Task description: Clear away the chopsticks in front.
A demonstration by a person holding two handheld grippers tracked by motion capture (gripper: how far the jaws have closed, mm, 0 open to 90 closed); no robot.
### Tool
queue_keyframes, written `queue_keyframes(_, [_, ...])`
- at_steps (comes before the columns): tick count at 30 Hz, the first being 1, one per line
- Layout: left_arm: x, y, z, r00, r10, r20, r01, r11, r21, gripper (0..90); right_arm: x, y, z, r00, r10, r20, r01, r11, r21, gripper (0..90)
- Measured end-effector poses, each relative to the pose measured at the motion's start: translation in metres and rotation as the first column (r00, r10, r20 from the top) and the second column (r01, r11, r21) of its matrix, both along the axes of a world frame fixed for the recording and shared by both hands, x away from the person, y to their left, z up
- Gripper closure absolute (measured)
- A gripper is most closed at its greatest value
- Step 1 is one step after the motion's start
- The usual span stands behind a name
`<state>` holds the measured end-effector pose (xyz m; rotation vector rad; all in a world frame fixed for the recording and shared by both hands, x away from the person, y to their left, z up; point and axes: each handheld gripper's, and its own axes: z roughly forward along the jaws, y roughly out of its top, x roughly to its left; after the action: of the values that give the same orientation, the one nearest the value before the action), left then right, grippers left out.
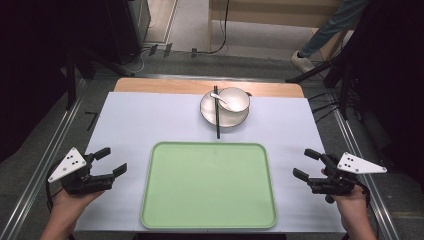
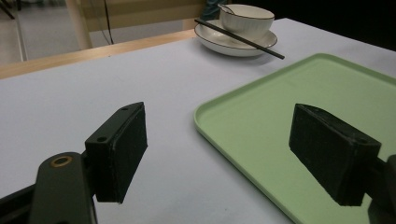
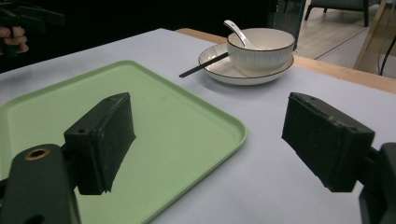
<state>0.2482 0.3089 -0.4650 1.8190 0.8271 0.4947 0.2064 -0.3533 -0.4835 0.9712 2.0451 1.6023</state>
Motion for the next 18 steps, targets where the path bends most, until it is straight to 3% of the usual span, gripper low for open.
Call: queue_keyframes(18, [-0.0003, 0.0000, 0.0001, 1.0000, 0.000, -0.004, 0.000, 1.0000, 0.002, 19.6, 0.0001, 0.0009, -0.0002, 1.0000, 0.005, -0.004, -0.005, 1.000, -0.003, 17.1])
